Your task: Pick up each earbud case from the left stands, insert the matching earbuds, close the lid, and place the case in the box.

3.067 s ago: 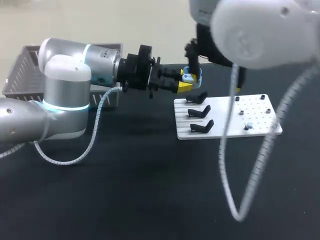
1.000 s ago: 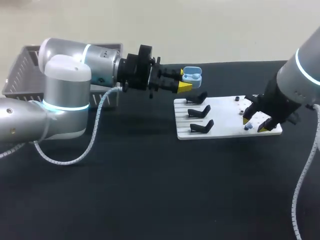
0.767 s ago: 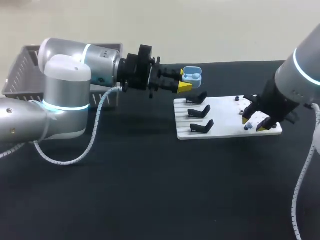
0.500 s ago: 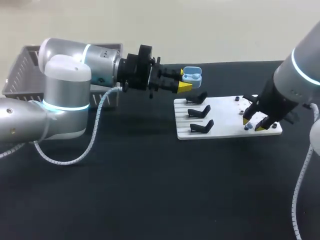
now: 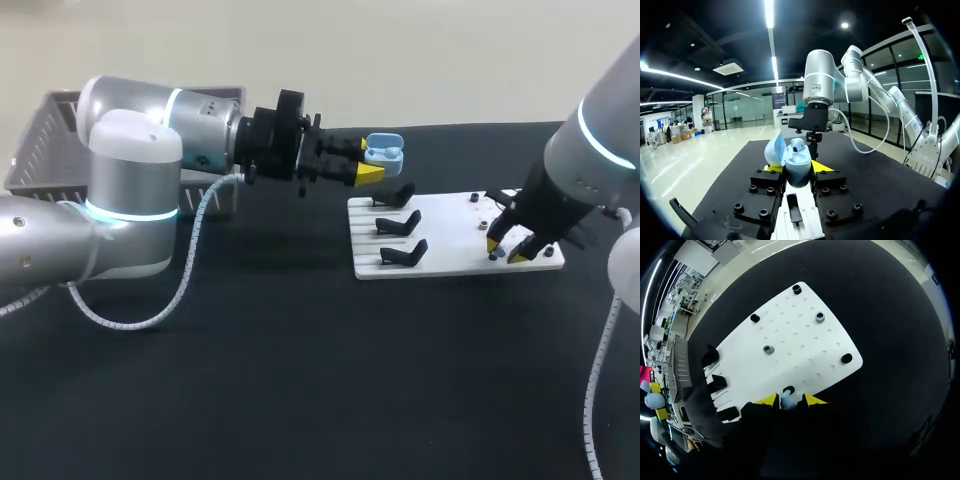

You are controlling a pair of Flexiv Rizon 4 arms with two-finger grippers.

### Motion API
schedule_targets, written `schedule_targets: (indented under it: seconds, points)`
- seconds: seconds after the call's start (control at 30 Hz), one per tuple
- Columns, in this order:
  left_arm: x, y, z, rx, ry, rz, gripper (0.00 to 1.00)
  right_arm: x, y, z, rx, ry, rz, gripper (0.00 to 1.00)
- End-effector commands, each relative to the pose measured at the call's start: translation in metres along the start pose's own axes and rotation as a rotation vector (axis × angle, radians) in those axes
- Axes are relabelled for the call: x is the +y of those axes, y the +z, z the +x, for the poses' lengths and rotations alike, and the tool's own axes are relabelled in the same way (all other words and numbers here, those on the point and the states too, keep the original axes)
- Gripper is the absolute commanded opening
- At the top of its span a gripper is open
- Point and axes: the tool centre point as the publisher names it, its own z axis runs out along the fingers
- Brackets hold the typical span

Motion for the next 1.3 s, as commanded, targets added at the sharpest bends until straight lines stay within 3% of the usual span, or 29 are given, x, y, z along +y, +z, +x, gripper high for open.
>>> schedule_targets:
  seconds: [0.03,0.13,0.2,0.47,0.73,1.03,1.3]
  points:
    - [0.000,0.000,0.000,0.000,0.001,-0.001,0.00,0.001,0.000,0.000,0.005,0.003,0.004,0.28]
    - [0.000,0.000,0.000,0.000,0.001,-0.001,0.00,0.001,0.001,0.000,0.008,0.006,0.005,0.18]
    - [0.000,0.000,0.000,0.000,0.001,-0.001,0.00,0.002,0.001,0.001,0.010,0.007,0.006,0.00]
    - [0.000,0.000,0.000,0.000,0.001,-0.001,0.00,0.005,-0.021,0.007,0.002,0.011,-0.007,0.00]
    - [0.000,0.000,0.000,0.000,0.001,-0.001,0.00,0.019,-0.088,0.015,-0.020,-0.049,-0.051,0.00]
    - [0.000,0.000,0.000,0.000,0.001,-0.001,0.00,0.062,-0.158,0.024,0.056,-0.224,-0.058,0.00]
    - [0.000,0.000,0.000,0.000,0.001,-0.001,0.00,0.098,-0.176,0.026,0.083,-0.346,0.022,0.00]
